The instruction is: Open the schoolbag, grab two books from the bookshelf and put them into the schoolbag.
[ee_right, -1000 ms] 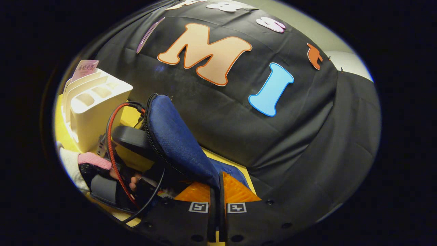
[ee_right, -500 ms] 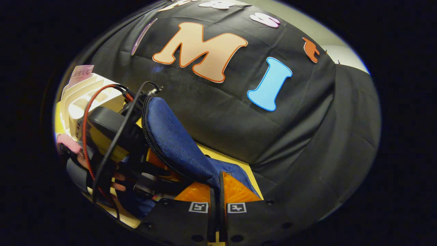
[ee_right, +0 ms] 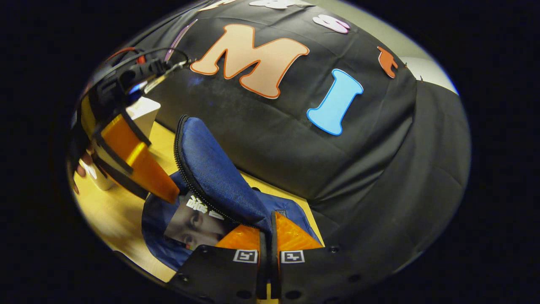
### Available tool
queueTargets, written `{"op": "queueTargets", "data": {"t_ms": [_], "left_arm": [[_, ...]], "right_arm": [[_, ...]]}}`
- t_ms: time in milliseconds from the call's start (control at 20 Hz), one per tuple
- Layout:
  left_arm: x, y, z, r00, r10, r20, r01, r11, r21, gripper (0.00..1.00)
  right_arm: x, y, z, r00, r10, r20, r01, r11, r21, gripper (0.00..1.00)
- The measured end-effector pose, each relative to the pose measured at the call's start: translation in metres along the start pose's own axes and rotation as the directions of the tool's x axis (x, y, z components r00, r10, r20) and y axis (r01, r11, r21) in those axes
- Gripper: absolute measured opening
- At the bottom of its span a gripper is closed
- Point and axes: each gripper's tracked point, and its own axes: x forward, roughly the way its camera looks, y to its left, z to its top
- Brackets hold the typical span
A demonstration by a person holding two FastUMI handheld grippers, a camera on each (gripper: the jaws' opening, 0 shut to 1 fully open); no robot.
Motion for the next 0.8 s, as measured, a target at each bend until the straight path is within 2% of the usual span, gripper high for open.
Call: {"op": "queueTargets", "data": {"t_ms": [100,300,500,700,800], "left_arm": [[-0.022,0.005,-0.005,0.999,0.044,-0.025,-0.043,0.998,0.040,0.95],[-0.070,0.005,-0.022,0.992,0.075,-0.100,-0.067,0.995,0.079,0.95],[-0.123,0.023,-0.027,0.978,0.141,-0.151,-0.124,0.986,0.114,0.94],[-0.181,0.034,-0.011,0.972,0.150,-0.181,-0.139,0.988,0.071,0.94],[-0.211,0.050,0.002,0.967,0.175,-0.187,-0.170,0.984,0.048,0.93]], "right_arm": [[0.000,-0.001,0.000,1.000,-0.005,0.000,0.005,1.000,-0.003,0.05],[0.000,0.001,-0.003,1.000,-0.007,0.004,0.007,1.000,-0.012,0.05],[-0.007,0.009,-0.010,1.000,-0.011,0.011,0.012,0.999,-0.032,0.05],[-0.013,0.014,-0.015,1.000,-0.018,0.005,0.018,0.999,-0.044,0.05],[-0.013,0.015,-0.016,1.000,-0.023,0.002,0.023,0.998,-0.051,0.06]]}}
